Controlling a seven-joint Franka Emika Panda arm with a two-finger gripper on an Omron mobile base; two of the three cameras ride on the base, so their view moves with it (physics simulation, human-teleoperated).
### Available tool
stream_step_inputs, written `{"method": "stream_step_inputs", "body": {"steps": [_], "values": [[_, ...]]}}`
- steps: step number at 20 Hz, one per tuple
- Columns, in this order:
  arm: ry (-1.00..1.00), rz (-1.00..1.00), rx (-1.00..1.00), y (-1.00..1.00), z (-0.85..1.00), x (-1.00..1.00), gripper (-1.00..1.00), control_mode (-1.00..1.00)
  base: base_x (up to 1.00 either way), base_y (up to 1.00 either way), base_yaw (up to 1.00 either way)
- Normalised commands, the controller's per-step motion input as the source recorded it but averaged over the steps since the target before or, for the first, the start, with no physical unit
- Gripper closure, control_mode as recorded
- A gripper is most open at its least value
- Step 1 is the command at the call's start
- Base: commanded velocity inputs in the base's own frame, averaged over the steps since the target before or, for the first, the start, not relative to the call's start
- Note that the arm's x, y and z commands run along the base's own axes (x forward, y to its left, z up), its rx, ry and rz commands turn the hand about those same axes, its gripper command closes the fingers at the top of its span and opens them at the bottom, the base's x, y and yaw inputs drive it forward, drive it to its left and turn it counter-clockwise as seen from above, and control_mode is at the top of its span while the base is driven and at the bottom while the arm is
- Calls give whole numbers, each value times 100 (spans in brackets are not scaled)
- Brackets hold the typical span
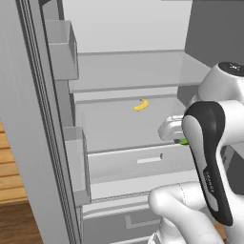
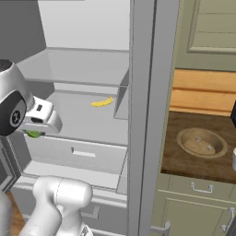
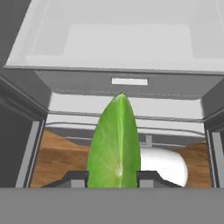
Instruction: Grab a lemon wedge from the fridge and one ice cube from the ice bowl, and put them in the glass of lemonade.
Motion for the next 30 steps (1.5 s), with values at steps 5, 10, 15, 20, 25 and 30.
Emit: {"method": "stream_step_inputs", "body": {"steps": [5,10,15,20,25,30], "values": [[7,-22,3,-36,-11,-13,100,-100,0,0,0],[1,-15,1,-16,0,-19,100,-100,0,0,0],[0,-5,0,-4,0,-3,100,-100,0,0,0],[0,0,0,0,0,0,100,100,-64,0,-2],[0,0,0,0,0,0,100,100,-53,39,-48],[0,0,0,0,0,0,100,100,-32,12,-81]]}}
